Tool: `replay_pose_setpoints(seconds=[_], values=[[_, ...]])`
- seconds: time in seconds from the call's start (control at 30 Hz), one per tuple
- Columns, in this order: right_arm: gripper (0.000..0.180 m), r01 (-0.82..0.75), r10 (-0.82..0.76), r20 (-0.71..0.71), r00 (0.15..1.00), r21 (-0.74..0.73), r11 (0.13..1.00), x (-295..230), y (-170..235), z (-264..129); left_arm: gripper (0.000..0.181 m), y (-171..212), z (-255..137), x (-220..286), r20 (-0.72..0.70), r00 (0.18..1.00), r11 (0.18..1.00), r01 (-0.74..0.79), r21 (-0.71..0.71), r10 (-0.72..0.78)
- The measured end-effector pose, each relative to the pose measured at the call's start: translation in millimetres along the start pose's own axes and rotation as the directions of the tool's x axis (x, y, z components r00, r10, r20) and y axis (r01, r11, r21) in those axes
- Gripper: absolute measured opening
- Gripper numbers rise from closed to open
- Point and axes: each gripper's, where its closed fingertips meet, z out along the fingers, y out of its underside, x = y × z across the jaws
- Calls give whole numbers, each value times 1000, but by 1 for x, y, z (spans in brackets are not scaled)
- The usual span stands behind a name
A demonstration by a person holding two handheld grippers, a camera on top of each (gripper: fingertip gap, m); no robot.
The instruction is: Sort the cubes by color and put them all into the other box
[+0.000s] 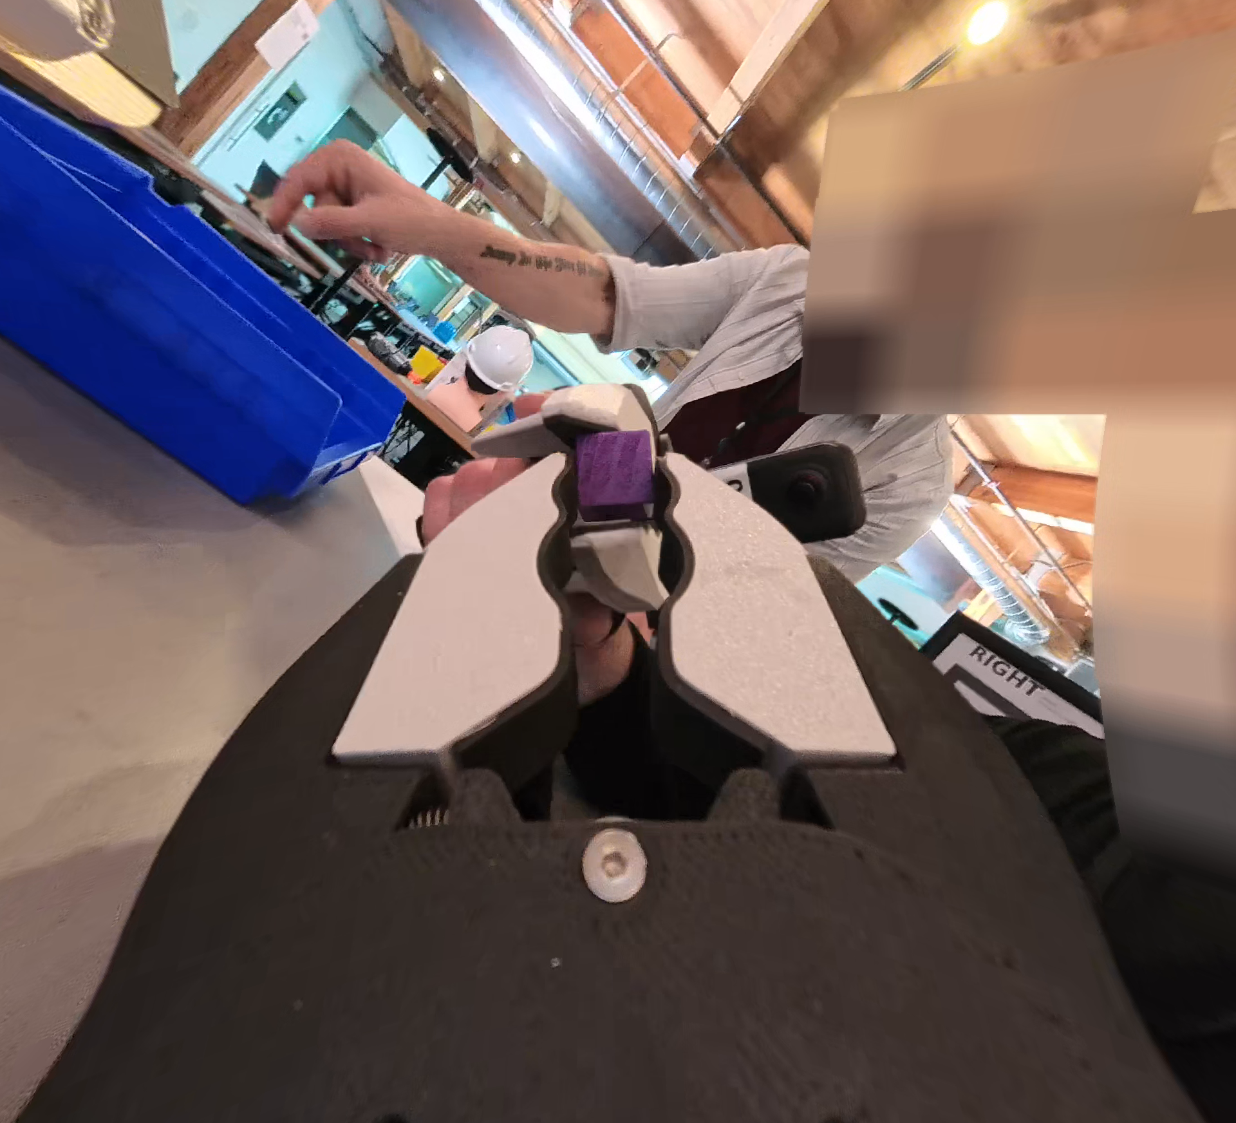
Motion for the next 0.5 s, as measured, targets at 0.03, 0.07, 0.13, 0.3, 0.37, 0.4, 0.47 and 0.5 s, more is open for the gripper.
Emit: replay_pose_setpoints(seconds=[0.03, 0.07, 0.13, 0.3, 0.37, 0.4, 0.47, 0.5], values=[[26, 6, -6, -6, 1000, -1, 1000, 1, 0, -1, 21, 0, 1, 1, -9, 1000, 1000, -4, 16, 4], [25, 7, -7, -6, 1000, -3, 1000, 1, -1, -2, 21, 0, 1, 1, -13, 1000, 1000, -8, 28, 8], [24, 16, -16, -1, 1000, -10, 1000, 1, -1, -5, 21, 1, 3, 3, -34, 999, 1000, 0, 29, 1], [23, 14, -14, -11, 1000, 20, 1000, 12, -16, -36, 36, -18, -9, 16, -50, 997, 995, -62, 80, 67], [23, -7, 10, -53, 999, 54, 999, 25, -25, -62, 41, -30, -26, 14, -17, 996, 992, -89, 90, 91], [23, -5, 9, -75, 997, 53, 999, 30, -27, -74, 43, -31, -32, 10, -1, 996, 993, -92, 70, 92], [23, -22, 27, -105, 994, 54, 998, 38, -24, -93, 46, -33, -42, 3, 27, 995, 994, -97, 59, 96], [23, -29, 35, -106, 994, 52, 998, 39, -22, -97, 46, -33, -44, 3, 20, 996, 994, -90, 58, 89]])
